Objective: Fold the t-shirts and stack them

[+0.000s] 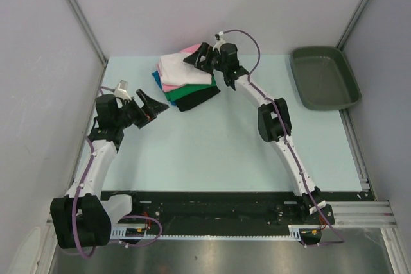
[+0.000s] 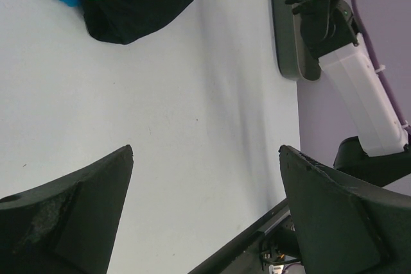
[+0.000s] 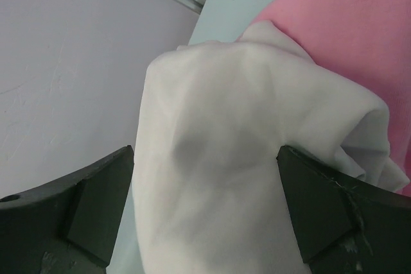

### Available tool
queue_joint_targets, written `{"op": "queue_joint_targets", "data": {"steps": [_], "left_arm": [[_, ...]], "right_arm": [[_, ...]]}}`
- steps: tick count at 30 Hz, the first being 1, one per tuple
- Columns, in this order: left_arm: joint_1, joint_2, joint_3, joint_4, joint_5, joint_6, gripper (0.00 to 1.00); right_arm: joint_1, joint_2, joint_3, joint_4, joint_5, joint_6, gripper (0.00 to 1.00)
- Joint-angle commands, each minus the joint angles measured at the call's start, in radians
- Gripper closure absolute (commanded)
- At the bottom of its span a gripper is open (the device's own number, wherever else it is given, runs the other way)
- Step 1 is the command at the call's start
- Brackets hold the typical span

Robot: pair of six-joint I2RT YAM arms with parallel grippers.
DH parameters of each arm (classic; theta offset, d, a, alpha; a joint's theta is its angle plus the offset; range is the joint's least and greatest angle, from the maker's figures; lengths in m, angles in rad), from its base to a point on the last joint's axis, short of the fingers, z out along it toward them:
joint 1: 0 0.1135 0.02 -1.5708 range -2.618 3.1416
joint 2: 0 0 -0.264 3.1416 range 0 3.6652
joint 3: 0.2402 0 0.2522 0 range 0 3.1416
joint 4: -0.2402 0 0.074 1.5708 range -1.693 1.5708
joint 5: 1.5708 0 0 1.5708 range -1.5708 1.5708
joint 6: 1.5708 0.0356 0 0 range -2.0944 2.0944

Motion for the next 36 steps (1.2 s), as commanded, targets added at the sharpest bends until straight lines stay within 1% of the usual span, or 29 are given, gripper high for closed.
{"op": "queue_joint_targets", "data": {"steps": [1, 4, 10, 15, 18, 21, 22, 24, 25, 26, 27, 28, 29, 30, 31, 32, 33, 34, 35, 36], "left_arm": [[-0.004, -0.015, 0.001, 0.043, 0.022, 0.033, 0.00], [-0.006, -0.017, -0.008, 0.069, 0.029, 0.025, 0.00], [-0.012, -0.001, -0.017, 0.091, 0.032, 0.033, 0.00], [-0.021, 0.005, -0.022, 0.097, 0.031, 0.031, 0.00], [-0.026, -0.015, -0.016, 0.077, 0.014, 0.040, 0.00], [-0.027, -0.044, -0.007, 0.036, -0.010, 0.071, 0.00], [-0.027, -0.054, -0.001, 0.025, -0.012, 0.080, 0.00], [-0.027, -0.089, 0.019, -0.026, -0.046, 0.092, 0.00], [-0.029, -0.103, 0.033, -0.055, -0.057, 0.098, 0.00], [-0.029, -0.129, 0.044, -0.076, -0.067, 0.099, 0.00], [-0.029, -0.142, 0.055, -0.093, -0.089, 0.106, 0.00], [-0.029, -0.153, 0.077, -0.121, -0.095, 0.112, 0.00], [-0.029, -0.178, 0.090, -0.139, -0.095, 0.114, 0.00], [-0.027, -0.190, 0.102, -0.155, -0.096, 0.117, 0.00], [-0.027, -0.202, 0.125, -0.173, -0.104, 0.125, 0.00], [-0.029, -0.228, 0.136, -0.187, -0.106, 0.126, 0.00], [-0.027, -0.242, 0.147, -0.194, -0.106, 0.126, 0.00], [-0.027, -0.253, 0.166, -0.207, -0.110, 0.131, 0.00], [-0.027, -0.276, 0.179, -0.216, -0.106, 0.135, 0.00], [-0.027, -0.288, 0.188, -0.219, -0.100, 0.149, 0.00]], "right_arm": [[-0.004, 0.067, 0.089, 0.143, 0.030, 0.033, 0.00], [0.001, 0.090, 0.092, 0.212, 0.082, 0.032, 0.00], [0.005, 0.101, 0.111, 0.269, 0.188, -0.033, 0.00], [0.008, 0.081, 0.128, 0.276, 0.195, -0.091, 0.00], [0.007, 0.034, 0.116, 0.267, 0.186, -0.120, 0.00], [0.005, -0.063, 0.043, 0.290, 0.171, -0.132, 0.00], [0.004, -0.128, 0.015, 0.290, 0.169, -0.142, 0.00], [0.005, -0.191, -0.045, 0.260, 0.160, -0.183, 0.00], [0.007, -0.272, -0.069, 0.246, 0.150, -0.197, 0.00], [0.008, -0.314, -0.101, 0.241, 0.146, -0.206, 0.00], [0.010, -0.369, -0.197, 0.241, 0.143, -0.212, 0.00], [0.011, -0.420, -0.250, 0.246, 0.149, -0.238, 0.00], [0.018, -0.537, -0.320, 0.249, 0.160, -0.255, 0.00], [0.024, -0.596, -0.433, 0.250, 0.175, -0.279, 0.00], [0.027, -0.651, -0.488, 0.237, 0.209, -0.331, 0.00], [0.033, -0.754, -0.519, 0.212, 0.226, -0.370, 0.00], [0.036, -0.791, -0.534, 0.104, 0.237, -0.404, 0.00], [0.038, -0.829, -0.542, 0.042, 0.254, -0.433, 0.00], [0.038, -0.860, -0.550, -0.011, 0.254, -0.506, 0.00], [0.041, -0.926, -0.563, -0.120, 0.263, -0.540, 0.00]]}}
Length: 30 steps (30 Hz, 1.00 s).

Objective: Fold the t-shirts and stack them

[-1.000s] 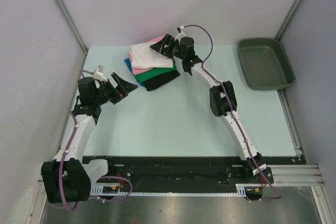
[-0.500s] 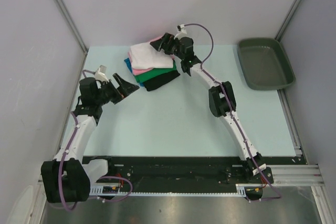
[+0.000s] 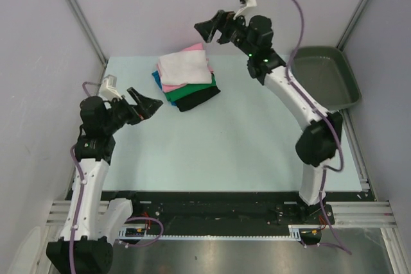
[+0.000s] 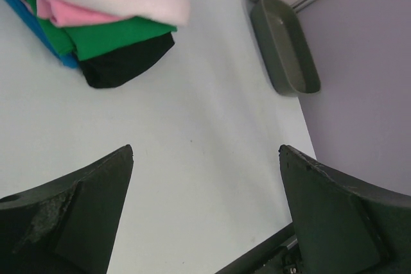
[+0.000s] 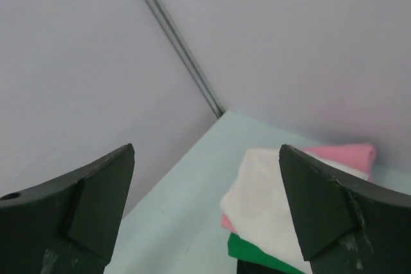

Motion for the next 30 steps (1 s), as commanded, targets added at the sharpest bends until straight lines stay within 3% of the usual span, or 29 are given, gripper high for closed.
{"op": "queue_joint_targets", "data": {"steps": [1, 6, 9, 13, 17, 20, 22, 27, 30], "left_arm": [[-0.006, -0.089, 0.088, -0.052, -0.012, 0.057, 0.00], [-0.006, -0.117, 0.111, -0.101, -0.084, 0.114, 0.00], [-0.006, -0.123, 0.120, -0.143, -0.153, 0.186, 0.00], [-0.006, -0.179, 0.101, -0.161, -0.312, 0.223, 0.00], [-0.012, -0.219, 0.101, -0.200, -0.438, 0.241, 0.00], [-0.015, -0.261, 0.059, -0.201, -0.501, 0.226, 0.00], [-0.014, -0.282, 0.021, -0.195, -0.468, 0.226, 0.00], [-0.014, -0.276, -0.028, -0.204, -0.418, 0.220, 0.00], [-0.014, -0.284, -0.051, -0.192, -0.483, 0.188, 0.00]], "right_arm": [[0.020, -0.233, -0.078, -0.255, 0.108, -0.239, 0.00], [0.027, -0.542, -0.371, -0.363, 0.222, -0.369, 0.00], [0.053, -0.690, -0.605, -0.364, 0.517, -0.365, 0.00], [0.037, -0.838, -0.698, -0.531, 0.839, -0.247, 0.00], [0.053, -0.881, -0.720, -0.772, 1.088, -0.126, 0.01], [0.063, -0.913, -0.763, -0.881, 1.165, -0.006, 0.00], [0.073, -0.933, -0.821, -0.909, 1.178, 0.060, 0.00], [0.145, -1.039, -0.964, -0.882, 1.220, 0.076, 0.00], [0.162, -1.094, -1.005, -0.902, 1.245, 0.094, 0.00]]}}
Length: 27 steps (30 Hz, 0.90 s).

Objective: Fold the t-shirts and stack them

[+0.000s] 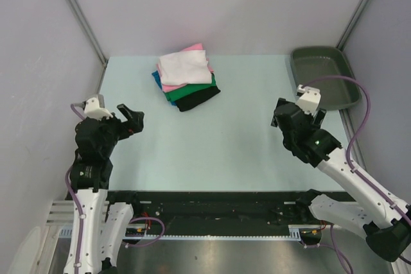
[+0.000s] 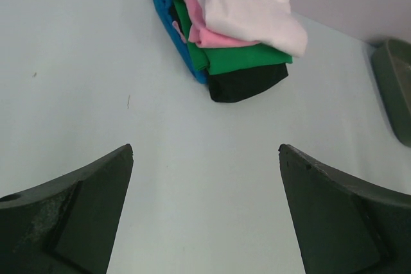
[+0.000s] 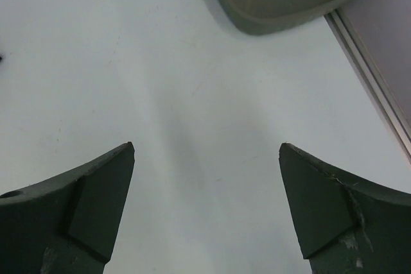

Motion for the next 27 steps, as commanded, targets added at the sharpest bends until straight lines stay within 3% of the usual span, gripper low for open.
{"op": "queue_joint_targets", "data": {"steps": [1, 13, 24, 27], "left_arm": [[-0.005, -0.001, -0.030, -0.003, -0.075, -0.028, 0.00], [-0.005, 0.037, -0.022, 0.006, -0.120, -0.025, 0.00], [-0.005, 0.054, -0.052, 0.039, -0.162, -0.028, 0.00], [-0.005, 0.051, -0.047, 0.037, -0.175, -0.022, 0.00]], "right_arm": [[0.031, -0.084, -0.033, -0.033, 0.099, 0.077, 0.00], [0.038, -0.043, -0.043, -0.061, 0.073, 0.091, 0.00], [0.089, -0.046, -0.043, 0.061, 0.003, 0.010, 0.00], [0.145, -0.046, -0.042, 0.096, 0.083, 0.002, 0.00]]}}
